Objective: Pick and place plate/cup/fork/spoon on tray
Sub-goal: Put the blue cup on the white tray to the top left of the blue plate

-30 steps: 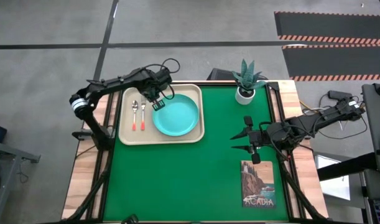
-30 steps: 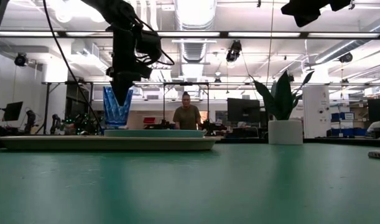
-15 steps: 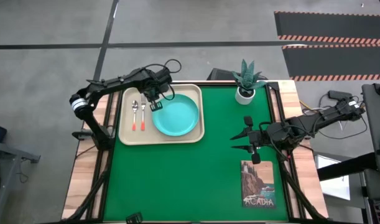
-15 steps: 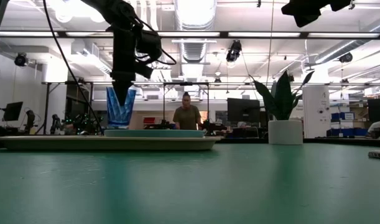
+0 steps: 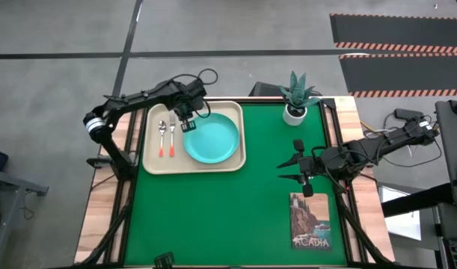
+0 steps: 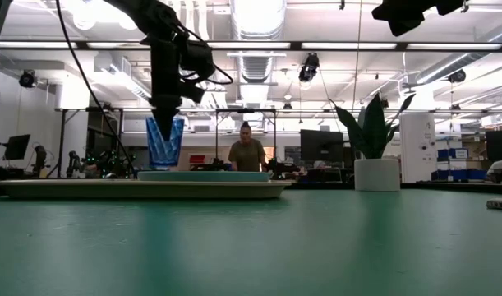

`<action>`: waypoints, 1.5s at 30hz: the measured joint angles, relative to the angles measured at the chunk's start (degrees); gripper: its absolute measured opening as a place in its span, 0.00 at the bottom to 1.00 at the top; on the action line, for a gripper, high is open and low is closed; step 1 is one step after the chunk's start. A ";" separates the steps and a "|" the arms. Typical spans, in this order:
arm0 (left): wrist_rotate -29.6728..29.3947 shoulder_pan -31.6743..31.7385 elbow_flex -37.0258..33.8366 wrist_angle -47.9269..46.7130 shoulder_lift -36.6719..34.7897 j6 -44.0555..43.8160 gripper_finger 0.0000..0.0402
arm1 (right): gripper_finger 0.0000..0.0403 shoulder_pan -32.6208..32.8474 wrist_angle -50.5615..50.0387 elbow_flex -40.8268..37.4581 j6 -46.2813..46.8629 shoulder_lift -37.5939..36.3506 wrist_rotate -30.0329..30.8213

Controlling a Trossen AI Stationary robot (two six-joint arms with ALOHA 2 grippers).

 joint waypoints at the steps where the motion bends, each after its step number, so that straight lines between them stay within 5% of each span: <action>1: 0.01 0.01 0.00 0.36 0.06 -0.05 0.01 | 0.32 0.01 0.00 0.00 0.00 0.01 0.01; 45: 0.12 0.53 -4.74 5.41 0.93 -0.22 0.01 | 0.32 0.00 -0.13 0.00 0.63 0.02 0.00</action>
